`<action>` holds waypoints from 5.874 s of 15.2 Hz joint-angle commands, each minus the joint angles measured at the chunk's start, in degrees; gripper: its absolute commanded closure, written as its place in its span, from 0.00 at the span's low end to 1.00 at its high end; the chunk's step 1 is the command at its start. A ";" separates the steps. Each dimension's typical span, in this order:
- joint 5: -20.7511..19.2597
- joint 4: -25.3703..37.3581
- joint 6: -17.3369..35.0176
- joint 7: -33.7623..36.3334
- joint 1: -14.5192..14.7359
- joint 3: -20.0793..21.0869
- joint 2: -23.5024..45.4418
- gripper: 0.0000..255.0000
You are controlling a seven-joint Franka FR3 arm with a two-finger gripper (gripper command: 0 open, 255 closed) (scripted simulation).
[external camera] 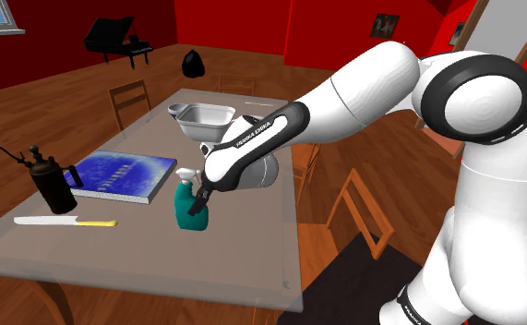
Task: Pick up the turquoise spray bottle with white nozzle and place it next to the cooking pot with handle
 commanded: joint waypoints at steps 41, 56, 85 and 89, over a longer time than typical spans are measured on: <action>-12.12 4.72 -17.13 13.15 2.73 -5.31 -12.86 1.00; -15.95 11.61 -27.55 17.59 2.53 -5.95 -16.67 1.00; -11.82 28.42 -46.54 5.53 -5.36 -13.39 -14.89 1.00; -9.49 32.43 -49.64 0.36 -8.43 -15.71 -12.07 1.00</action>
